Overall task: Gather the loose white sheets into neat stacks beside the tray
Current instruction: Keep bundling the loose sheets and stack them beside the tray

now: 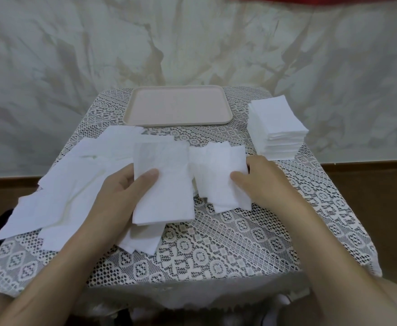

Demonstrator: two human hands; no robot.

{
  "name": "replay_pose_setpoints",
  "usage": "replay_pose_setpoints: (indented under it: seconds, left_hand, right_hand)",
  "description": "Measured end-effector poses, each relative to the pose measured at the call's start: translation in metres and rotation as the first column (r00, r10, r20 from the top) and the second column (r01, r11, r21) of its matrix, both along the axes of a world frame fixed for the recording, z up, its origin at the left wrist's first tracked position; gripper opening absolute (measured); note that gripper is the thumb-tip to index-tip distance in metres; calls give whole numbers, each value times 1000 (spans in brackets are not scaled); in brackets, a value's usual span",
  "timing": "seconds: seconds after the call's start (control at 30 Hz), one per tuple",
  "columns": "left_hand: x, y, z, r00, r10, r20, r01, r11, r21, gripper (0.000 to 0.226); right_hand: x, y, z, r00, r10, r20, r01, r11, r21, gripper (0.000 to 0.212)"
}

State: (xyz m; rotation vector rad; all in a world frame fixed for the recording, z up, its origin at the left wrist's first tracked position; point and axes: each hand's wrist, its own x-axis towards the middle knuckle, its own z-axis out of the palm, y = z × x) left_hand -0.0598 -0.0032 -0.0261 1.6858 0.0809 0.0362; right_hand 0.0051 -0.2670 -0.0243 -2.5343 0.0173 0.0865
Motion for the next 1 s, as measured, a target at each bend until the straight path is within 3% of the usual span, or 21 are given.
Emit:
replay_pose_setpoints:
  seconds: [0.1, 0.27, 0.43, 0.6, 0.7, 0.87, 1.0]
  left_hand:
    - [0, -1, 1, 1000, -7, 0, 7, 1000, 3, 21]
    - [0, -1, 1, 1000, -3, 5, 3, 1000, 1, 24]
    - [1, 0, -1, 1000, -4, 8, 4, 1000, 18, 20]
    - [1, 0, -2, 1000, -2, 6, 2, 1000, 20, 28]
    - [1, -1, -1, 1000, 2, 3, -2, 1000, 10, 26]
    - [0, 1, -1, 1000, -15, -5, 15, 999, -34, 34]
    - [-4, 0, 0, 1000, -2, -10, 1, 998, -68, 29]
  right_hand:
    - [-13, -1, 7, 998, 56, -25, -51, 987, 151, 28]
    - [-28, -10, 2, 996, 85, -18, -83, 994, 70, 24]
    - [-26, -20, 2, 999, 47, 10, -48, 991, 123, 27]
    - [-20, -20, 1, 999, 15, -37, -6, 976, 217, 21]
    - [-18, -16, 3, 998, -12, -65, 31, 953, 301, 28]
    - [-21, -15, 7, 989, 29, -142, 28, 926, 378, 12]
    - [-27, -17, 15, 998, -5, -58, 33, 870, 491, 9]
